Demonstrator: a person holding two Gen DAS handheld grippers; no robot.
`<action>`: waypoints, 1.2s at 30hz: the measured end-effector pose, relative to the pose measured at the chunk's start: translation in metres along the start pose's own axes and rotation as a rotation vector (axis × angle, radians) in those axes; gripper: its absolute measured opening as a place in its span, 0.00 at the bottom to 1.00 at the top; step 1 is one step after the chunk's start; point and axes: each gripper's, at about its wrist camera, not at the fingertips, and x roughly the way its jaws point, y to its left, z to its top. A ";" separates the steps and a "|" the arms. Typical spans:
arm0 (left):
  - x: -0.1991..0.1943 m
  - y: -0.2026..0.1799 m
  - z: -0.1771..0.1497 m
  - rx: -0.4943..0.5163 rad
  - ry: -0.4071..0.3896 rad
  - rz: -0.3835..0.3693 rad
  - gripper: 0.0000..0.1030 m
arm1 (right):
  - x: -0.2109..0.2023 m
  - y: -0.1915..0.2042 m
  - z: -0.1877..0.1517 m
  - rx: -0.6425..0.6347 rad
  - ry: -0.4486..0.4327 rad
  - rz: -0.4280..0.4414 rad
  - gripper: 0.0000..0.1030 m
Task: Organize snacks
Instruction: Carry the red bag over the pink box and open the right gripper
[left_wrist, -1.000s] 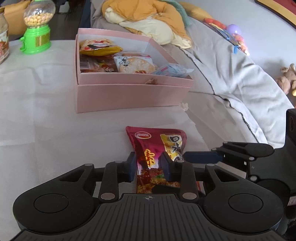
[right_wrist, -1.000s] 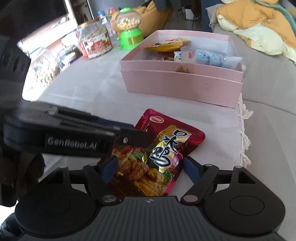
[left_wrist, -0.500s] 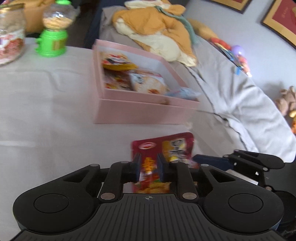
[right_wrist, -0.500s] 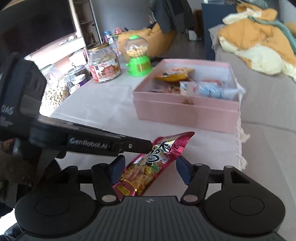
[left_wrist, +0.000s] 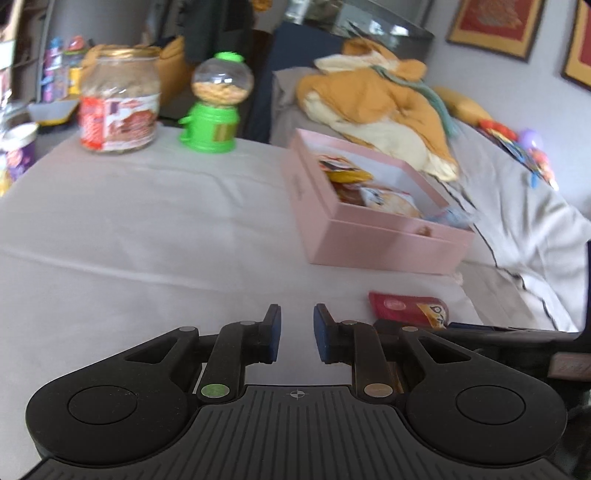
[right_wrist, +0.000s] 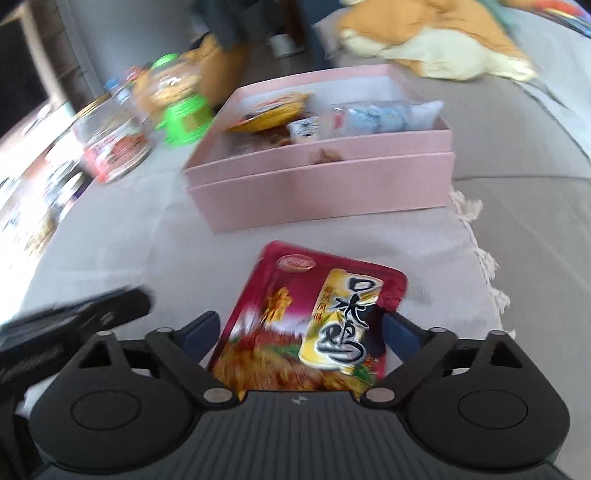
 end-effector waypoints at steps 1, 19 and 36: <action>-0.002 0.004 -0.001 -0.019 0.002 -0.009 0.22 | 0.004 0.006 -0.001 -0.043 -0.010 -0.028 0.96; 0.001 -0.013 -0.008 -0.021 0.044 -0.095 0.22 | -0.045 -0.025 -0.013 -0.348 -0.019 0.104 0.61; -0.002 -0.003 0.004 0.110 -0.016 0.042 0.22 | -0.042 -0.023 0.161 -0.160 -0.250 0.034 0.85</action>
